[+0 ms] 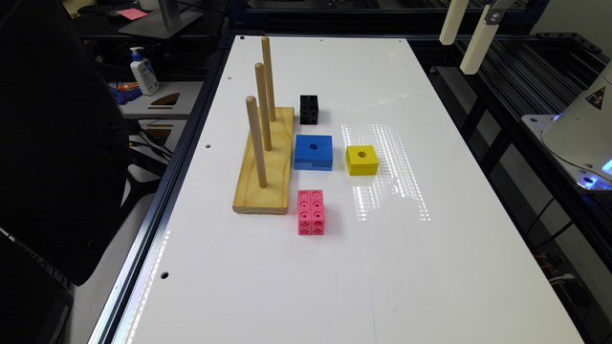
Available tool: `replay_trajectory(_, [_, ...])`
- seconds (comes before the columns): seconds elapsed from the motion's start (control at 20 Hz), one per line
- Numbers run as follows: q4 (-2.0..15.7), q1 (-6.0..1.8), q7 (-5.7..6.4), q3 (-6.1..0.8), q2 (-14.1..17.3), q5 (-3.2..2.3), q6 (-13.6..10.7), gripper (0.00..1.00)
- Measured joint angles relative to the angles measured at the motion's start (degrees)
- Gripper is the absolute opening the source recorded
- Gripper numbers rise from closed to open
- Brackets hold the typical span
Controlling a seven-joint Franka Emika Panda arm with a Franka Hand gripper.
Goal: Pick up pink block.
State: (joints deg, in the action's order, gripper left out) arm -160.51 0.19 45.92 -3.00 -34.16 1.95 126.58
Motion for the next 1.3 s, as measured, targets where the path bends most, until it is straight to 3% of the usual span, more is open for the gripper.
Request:
replay_trajectory(0.4, [0.14,0.06,0.0,-0.21,0.0,0.01,0.2,1.0])
replay_trajectory(0.6, [0.29,0.44,0.16,-0.72,0.0,0.57,0.4,1.0])
replay_trajectory(0.75, [0.46,0.97,0.73,-1.76,0.2,1.62,1.3,1.0])
replay_trajectory(0.9, [0.61,1.19,1.73,-3.24,0.9,2.44,2.5,1.0])
replay_trajectory(1.05, [1.17,1.25,2.58,-4.22,2.2,2.62,3.6,1.0])
replay_trajectory(1.3, [3.52,1.27,3.1,-4.75,4.9,2.64,4.0,1.0])
